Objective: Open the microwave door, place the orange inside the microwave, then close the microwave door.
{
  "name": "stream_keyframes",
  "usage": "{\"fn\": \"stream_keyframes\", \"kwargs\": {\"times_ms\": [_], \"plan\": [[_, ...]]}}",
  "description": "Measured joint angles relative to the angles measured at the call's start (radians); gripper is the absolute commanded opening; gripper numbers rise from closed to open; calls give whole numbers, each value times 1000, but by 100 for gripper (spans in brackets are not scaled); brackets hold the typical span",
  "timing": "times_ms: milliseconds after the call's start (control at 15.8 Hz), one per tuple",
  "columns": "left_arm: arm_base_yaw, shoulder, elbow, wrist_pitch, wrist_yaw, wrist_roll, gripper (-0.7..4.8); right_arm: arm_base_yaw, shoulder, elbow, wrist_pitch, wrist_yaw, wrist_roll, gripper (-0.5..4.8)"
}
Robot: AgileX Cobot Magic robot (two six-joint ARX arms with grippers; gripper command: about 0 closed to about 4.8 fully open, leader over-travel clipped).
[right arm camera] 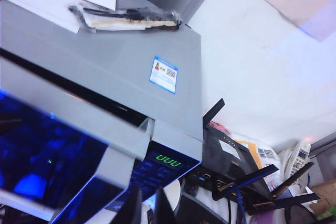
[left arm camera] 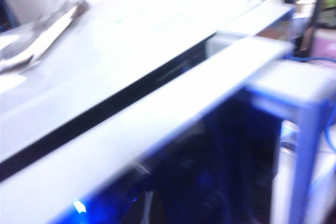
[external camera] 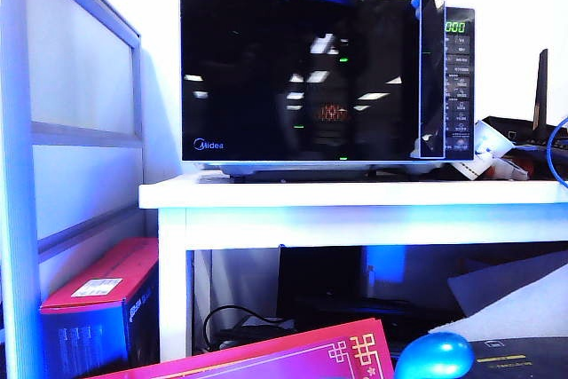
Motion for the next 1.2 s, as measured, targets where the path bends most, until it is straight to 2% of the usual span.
{"fn": "stream_keyframes", "kwargs": {"times_ms": [631, 947, 1200], "plan": [[-10, 93, -2, 192, -90, 25, -2, 0, -32, 0, 82, -23, 56, 50], [12, 97, -1, 143, -167, 26, -1, 0, -39, 0, 88, -35, 56, 50], [23, 71, -3, 66, -165, 27, -1, 0, -49, 0, 92, -37, 57, 50]]}}
